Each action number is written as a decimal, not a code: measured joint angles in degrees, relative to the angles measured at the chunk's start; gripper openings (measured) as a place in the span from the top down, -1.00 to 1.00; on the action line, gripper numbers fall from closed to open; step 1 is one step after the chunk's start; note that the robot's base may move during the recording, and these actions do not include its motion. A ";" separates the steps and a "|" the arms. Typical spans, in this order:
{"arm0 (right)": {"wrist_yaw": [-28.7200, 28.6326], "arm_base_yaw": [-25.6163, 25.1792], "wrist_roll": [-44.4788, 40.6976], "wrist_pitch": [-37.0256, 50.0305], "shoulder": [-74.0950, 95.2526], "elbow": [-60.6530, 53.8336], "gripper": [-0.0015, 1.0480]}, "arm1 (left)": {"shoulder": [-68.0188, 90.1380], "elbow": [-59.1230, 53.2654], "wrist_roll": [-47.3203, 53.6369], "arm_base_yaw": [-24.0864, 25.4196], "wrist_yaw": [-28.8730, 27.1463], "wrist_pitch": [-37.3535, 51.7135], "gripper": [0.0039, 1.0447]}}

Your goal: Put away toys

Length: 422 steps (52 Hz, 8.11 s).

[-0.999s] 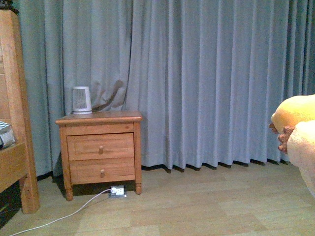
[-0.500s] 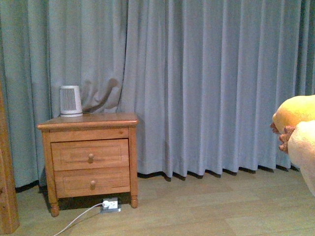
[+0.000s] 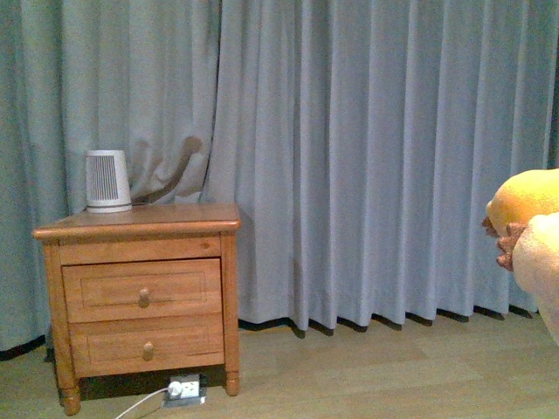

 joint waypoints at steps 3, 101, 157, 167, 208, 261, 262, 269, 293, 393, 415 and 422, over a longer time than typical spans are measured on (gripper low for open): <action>0.00 0.00 0.00 0.00 0.00 0.00 0.86 | 0.00 0.00 0.00 0.00 0.00 0.00 -0.89; 0.07 0.17 0.04 -0.02 0.04 -0.02 0.86 | -0.02 0.00 -0.02 0.02 -0.02 0.00 -0.89; 0.04 0.15 0.04 -0.04 0.07 -0.11 0.86 | 0.00 0.00 -0.02 0.02 0.04 0.00 -0.88; 0.39 -0.09 0.04 -0.04 0.00 -0.11 0.86 | -0.02 0.00 0.00 0.00 0.17 0.00 -0.89; -0.11 -0.07 0.04 -0.04 0.04 -0.11 0.86 | -0.02 0.00 0.00 -0.02 0.02 0.00 -0.89; 0.04 0.02 0.04 -0.04 0.04 -0.09 0.86 | -0.02 -0.02 0.00 0.00 0.04 0.00 -0.89; 0.04 0.02 0.04 -0.04 0.04 -0.09 0.86 | -0.02 -0.02 0.00 0.00 0.02 0.00 -0.88; 0.02 0.02 0.04 -0.04 0.04 -0.11 0.86 | -0.02 0.00 0.00 0.00 0.02 0.00 -0.89; 0.09 0.02 0.04 -0.04 0.07 -0.11 0.86 | 0.02 -0.02 0.00 0.00 0.04 0.00 -0.89; -7.74 0.28 -11.26 -22.36 78.97 109.18 0.86 | 0.00 -0.02 0.00 0.00 0.02 0.00 -0.89; -9.73 -2.03 1.42 -29.05 92.85 123.82 0.86 | 0.00 -0.02 0.00 0.00 0.02 0.00 -0.89; -13.25 -2.62 6.73 -32.06 95.21 127.03 0.86 | 0.00 -0.02 0.00 0.00 0.02 0.00 -0.89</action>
